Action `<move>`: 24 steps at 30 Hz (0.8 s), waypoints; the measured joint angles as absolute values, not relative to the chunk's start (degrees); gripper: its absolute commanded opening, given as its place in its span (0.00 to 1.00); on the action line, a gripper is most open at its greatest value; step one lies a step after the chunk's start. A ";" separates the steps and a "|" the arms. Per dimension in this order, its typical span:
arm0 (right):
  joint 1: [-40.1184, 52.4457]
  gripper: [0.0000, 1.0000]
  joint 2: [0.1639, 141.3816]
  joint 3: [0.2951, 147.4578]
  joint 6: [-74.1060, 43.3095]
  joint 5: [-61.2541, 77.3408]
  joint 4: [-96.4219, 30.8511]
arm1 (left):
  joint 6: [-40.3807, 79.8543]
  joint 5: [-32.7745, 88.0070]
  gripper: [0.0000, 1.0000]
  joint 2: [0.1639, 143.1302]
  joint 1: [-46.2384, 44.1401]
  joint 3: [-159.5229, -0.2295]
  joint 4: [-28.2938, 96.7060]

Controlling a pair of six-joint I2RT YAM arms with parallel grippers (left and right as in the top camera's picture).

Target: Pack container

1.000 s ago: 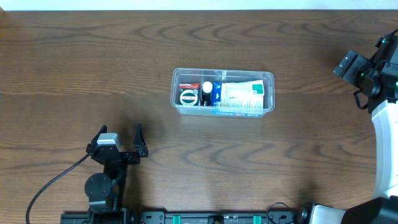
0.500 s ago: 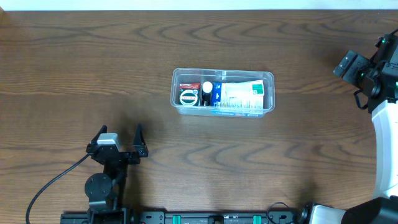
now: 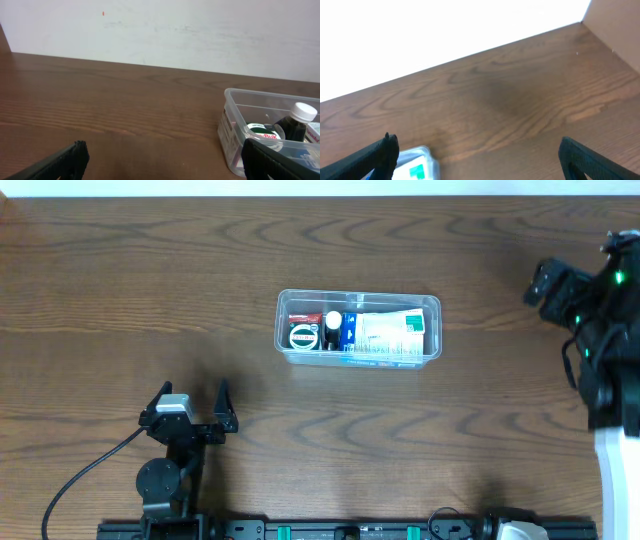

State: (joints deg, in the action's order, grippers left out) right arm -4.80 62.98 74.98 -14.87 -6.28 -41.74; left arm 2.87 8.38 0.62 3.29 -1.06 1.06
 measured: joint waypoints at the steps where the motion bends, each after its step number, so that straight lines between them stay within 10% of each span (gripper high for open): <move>1: -4.16 0.99 61.36 74.98 -14.63 -6.35 -42.57 | 2.87 8.38 0.98 0.62 3.29 -1.06 1.08; 24: -1.45 0.99 20.25 32.16 0.32 4.58 -11.25 | 2.87 8.38 0.98 0.62 3.29 -1.10 1.13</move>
